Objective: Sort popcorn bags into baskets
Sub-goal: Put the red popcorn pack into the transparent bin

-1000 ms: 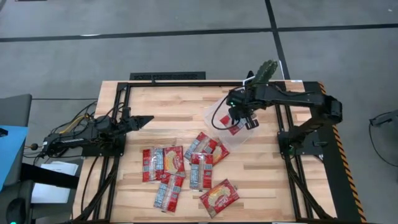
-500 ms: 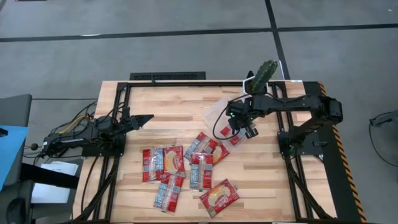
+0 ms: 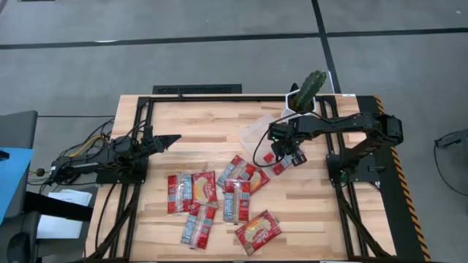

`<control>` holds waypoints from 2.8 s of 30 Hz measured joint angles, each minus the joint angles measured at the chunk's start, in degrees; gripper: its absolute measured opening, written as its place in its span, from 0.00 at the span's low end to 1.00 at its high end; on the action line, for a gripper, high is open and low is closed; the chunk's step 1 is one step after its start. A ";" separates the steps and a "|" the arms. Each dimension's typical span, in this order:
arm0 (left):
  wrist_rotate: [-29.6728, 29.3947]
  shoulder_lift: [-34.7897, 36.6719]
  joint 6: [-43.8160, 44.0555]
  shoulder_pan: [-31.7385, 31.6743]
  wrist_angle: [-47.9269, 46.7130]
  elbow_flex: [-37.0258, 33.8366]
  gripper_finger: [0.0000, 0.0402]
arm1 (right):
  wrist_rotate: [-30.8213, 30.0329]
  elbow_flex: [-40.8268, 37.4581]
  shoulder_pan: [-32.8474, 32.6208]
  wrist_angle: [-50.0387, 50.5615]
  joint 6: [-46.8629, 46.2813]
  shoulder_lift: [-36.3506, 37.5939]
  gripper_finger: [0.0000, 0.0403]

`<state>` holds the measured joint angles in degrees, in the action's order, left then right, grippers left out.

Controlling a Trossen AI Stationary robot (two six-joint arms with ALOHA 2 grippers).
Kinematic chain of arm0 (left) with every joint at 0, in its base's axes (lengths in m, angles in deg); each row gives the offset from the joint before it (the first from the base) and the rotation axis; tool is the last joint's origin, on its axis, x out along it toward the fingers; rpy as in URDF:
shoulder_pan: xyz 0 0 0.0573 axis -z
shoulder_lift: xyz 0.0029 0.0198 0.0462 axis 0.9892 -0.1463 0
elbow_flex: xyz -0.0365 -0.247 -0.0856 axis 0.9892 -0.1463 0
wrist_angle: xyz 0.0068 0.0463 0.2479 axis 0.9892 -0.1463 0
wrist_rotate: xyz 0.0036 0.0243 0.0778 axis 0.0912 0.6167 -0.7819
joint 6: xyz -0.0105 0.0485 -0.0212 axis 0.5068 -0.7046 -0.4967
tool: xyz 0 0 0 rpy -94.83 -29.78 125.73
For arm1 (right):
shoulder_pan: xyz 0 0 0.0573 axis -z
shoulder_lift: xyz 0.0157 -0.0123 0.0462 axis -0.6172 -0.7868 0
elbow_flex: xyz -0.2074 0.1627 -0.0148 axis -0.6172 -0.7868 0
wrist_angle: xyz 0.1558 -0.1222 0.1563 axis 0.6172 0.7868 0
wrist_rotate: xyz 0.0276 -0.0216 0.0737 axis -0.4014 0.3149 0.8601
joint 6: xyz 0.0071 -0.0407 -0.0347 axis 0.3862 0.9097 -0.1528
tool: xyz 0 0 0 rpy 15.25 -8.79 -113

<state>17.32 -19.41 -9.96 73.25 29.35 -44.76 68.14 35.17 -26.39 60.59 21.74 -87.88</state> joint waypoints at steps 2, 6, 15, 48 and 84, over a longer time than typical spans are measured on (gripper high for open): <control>-0.03 0.00 0.00 0.00 -0.35 0.00 0.62 | 0.00 0.02 0.00 -0.68 -0.03 0.02 0.16; -0.03 0.00 0.04 0.00 -0.47 0.00 0.62 | 0.00 0.37 0.00 -1.36 -1.42 0.02 0.25; 0.77 0.00 0.17 0.00 -0.05 0.00 0.62 | 0.57 14.17 -0.61 4.35 -10.32 0.00 0.50; 11.79 -0.26 0.00 0.00 -2.21 -0.04 0.62 | 5.11 5.31 -41.16 -15.89 -111.60 -5.40 0.66; 11.70 -0.26 0.22 0.00 -3.10 -0.04 0.62 | 5.30 -3.62 -44.95 -35.32 -114.01 -17.77 0.22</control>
<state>29.02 -19.68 -9.75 73.25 26.25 -44.80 73.44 31.55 -71.33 25.27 -92.27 -105.65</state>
